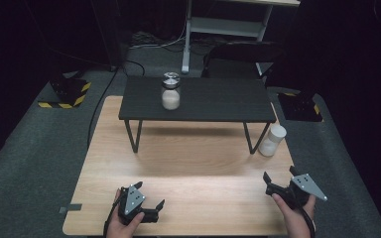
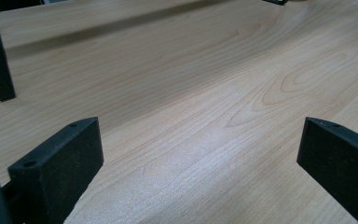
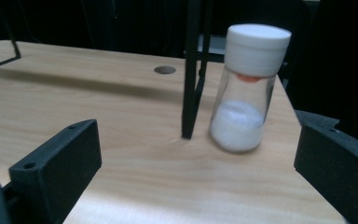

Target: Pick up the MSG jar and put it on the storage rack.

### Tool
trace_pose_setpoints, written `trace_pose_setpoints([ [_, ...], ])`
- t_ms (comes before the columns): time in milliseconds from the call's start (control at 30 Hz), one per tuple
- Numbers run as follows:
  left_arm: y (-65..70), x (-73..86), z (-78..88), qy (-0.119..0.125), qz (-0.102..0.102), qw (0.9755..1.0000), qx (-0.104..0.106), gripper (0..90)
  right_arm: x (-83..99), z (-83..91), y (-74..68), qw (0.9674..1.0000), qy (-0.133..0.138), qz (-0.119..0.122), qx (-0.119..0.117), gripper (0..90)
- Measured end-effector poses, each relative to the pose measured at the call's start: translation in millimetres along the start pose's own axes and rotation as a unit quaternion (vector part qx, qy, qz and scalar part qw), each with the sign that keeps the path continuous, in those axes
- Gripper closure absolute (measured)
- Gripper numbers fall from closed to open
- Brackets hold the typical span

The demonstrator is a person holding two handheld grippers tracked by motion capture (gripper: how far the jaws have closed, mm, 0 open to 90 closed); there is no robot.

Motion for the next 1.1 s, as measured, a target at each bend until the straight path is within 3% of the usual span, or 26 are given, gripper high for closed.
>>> trace_pose_setpoints([
  [700,-3.2,1.1,0.9,0.001,0.005,1.0,0.008,0.3,-19.6,-56.5,32.9,0.9994,-0.002,-0.02,0.029,0.5],
  [867,-3.6,2.4,1.4,0.004,0.008,0.9999,0.008,0.2,-21.1,-67.1,40.4,0.9993,-0.008,-0.025,0.027,1.1],
  [1100,-3.2,1.7,1.4,0.002,0.003,0.9999,0.011,0.2,-27.4,-86.8,51.7,0.9982,-0.006,-0.042,0.043,7.0],
])
Point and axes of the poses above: each handheld gripper's, and its own axes: z roughly backward along the jaws, x roughly out of its underside, y roughly to its right, the point moved 1 cm from there along -z, roughly forward along the jaws, and after that the axes turned 11 degrees about -x, right-handed, at the moved point
